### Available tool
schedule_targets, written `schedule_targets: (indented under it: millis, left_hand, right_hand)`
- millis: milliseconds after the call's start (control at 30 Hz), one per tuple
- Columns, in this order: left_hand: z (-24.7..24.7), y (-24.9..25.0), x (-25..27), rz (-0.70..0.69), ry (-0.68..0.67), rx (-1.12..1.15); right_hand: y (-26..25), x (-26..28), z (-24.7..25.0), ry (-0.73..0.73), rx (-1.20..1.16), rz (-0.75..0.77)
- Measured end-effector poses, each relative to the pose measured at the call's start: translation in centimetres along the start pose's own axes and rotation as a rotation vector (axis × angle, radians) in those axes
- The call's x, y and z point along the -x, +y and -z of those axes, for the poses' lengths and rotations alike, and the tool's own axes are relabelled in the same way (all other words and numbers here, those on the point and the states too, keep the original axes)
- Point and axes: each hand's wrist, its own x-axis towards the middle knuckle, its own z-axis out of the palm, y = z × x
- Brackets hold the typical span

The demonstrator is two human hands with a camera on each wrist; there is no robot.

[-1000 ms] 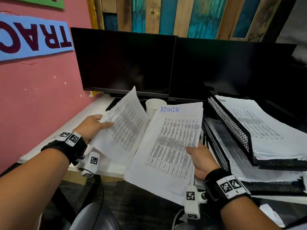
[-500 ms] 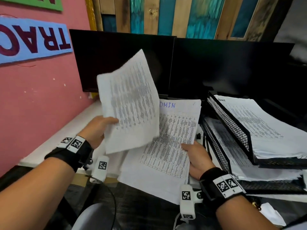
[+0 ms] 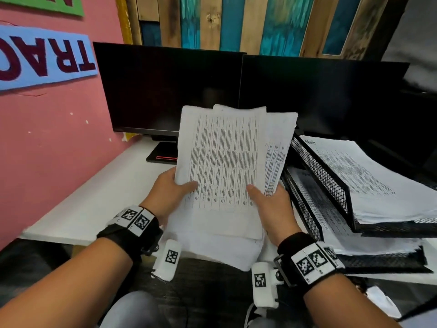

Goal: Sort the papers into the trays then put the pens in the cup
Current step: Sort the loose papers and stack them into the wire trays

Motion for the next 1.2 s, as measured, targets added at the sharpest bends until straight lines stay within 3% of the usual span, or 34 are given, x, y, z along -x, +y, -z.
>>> schedule_targets:
  millis: [167, 300, 467, 633, 767, 867, 1000, 1200]
  left_hand:
    - [0.6, 3.4, 0.4, -0.247, 0.108, 0.005]
    - [1.1, 3.9, 0.9, -0.352, 0.133, -0.049]
    - [1.8, 2.4, 1.6, -0.306, 0.012, 0.024]
    - [1.5, 2.3, 1.2, -0.268, -0.010, 0.200]
    - [0.9, 3.4, 0.9, -0.292, -0.008, 0.250]
    - [1.0, 3.7, 0.7, -0.304, 0.033, 0.224]
    - [1.1, 2.3, 0.6, -0.240, 0.016, 0.182]
    - [0.7, -0.3, 0.6, -0.168, -0.028, -0.101]
  right_hand:
    - [-3.2, -0.3, -0.4, 0.099, 0.086, 0.207]
    - [-4.1, -0.6, -0.9, 0.045, 0.105, 0.246]
    - [-2.5, -0.5, -0.6, -0.026, 0.110, 0.169]
    - [-1.4, -0.1, -0.9, -0.036, 0.057, 0.114]
    - [-2.2, -0.7, -1.7, 0.008, 0.037, 0.152]
    - [-2.3, -1.0, -1.8, 0.010, 0.024, 0.172]
    - [-0.7, -0.7, -1.7, -0.039, 0.045, 0.061]
    - [1.0, -0.5, -2.2, -0.044, 0.058, -0.033]
